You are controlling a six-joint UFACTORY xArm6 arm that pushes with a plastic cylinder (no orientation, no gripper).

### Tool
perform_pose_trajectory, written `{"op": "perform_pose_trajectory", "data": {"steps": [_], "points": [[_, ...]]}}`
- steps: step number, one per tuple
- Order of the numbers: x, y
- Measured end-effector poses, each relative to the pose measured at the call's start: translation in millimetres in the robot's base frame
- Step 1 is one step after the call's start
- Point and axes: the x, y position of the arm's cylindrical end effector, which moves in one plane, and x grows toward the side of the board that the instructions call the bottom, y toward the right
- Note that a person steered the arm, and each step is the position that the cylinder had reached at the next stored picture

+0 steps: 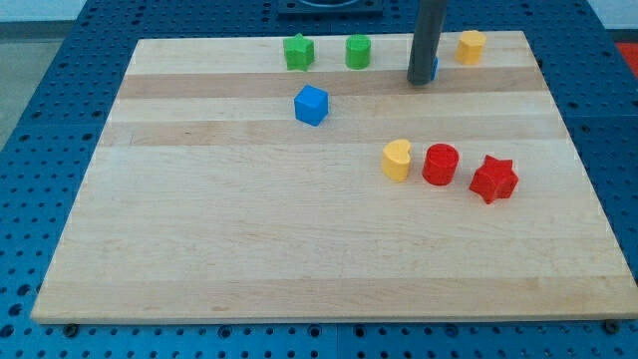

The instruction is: Move the blue cube between blue triangle and green circle

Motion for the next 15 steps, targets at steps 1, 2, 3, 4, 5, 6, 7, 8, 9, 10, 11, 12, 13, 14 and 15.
{"op": "perform_pose_trajectory", "data": {"steps": [1,2,3,4,5,6,7,8,9,10,11,12,13,14,15], "points": [[-13.7,1.4],[-23.3,2.3],[-18.0,-4.5],[61.6,-54.3],[118.4,-112.1],[119.1,-136.2],[103.9,-153.5],[85.4,-158.8],[82.2,-158.8],[67.8,-165.5],[64.5,-176.2],[64.0,-176.7],[54.7,-172.2],[40.9,-162.2],[28.0,-148.0]]}}
